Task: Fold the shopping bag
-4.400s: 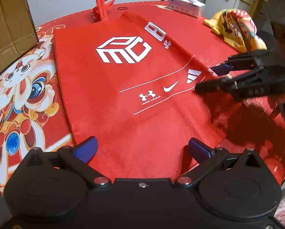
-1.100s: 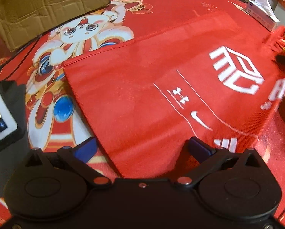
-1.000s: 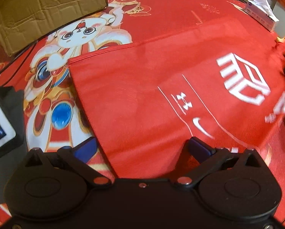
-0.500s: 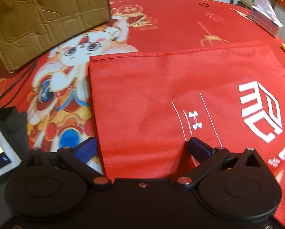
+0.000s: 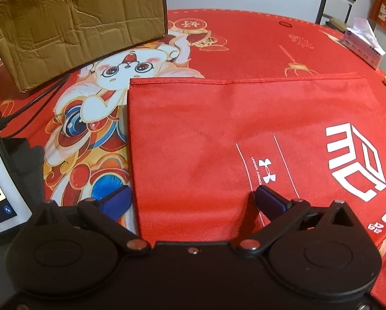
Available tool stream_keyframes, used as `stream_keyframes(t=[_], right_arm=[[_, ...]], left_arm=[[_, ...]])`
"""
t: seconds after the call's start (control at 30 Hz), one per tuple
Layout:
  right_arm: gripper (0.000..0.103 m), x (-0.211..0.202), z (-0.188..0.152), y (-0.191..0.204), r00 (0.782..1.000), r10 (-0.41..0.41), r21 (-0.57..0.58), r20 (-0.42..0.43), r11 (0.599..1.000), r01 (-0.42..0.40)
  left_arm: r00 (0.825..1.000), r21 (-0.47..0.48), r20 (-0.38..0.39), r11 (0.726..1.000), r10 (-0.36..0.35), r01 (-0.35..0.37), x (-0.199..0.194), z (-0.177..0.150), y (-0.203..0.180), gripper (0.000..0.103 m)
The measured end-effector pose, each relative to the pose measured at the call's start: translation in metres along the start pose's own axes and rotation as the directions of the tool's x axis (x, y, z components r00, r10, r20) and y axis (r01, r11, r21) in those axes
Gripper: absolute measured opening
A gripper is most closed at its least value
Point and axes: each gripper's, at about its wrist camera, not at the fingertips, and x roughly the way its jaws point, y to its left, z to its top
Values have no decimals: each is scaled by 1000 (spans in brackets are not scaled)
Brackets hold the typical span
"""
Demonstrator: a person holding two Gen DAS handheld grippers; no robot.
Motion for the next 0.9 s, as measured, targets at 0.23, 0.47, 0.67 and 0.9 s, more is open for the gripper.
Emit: stream_keyframes(t=[0.23, 0.47, 0.67, 0.9], right_arm=[[102, 8, 7, 31, 999, 16, -107, 46, 994, -11], [102, 66, -3, 62, 995, -28, -175, -92, 984, 12], [102, 97, -5, 62, 989, 23, -90, -148, 995, -37], [102, 100, -4, 70, 990, -1, -64, -140, 998, -8]], left_arm=[[1000, -12, 28, 1000, 5, -5, -1, -4, 0, 103], [1000, 4, 20, 1000, -7, 7, -1, -4, 2, 103], [1000, 7, 21, 1000, -9, 9, 1, -3, 3, 103], [999, 33, 31, 999, -29, 28, 6, 1, 5, 103]])
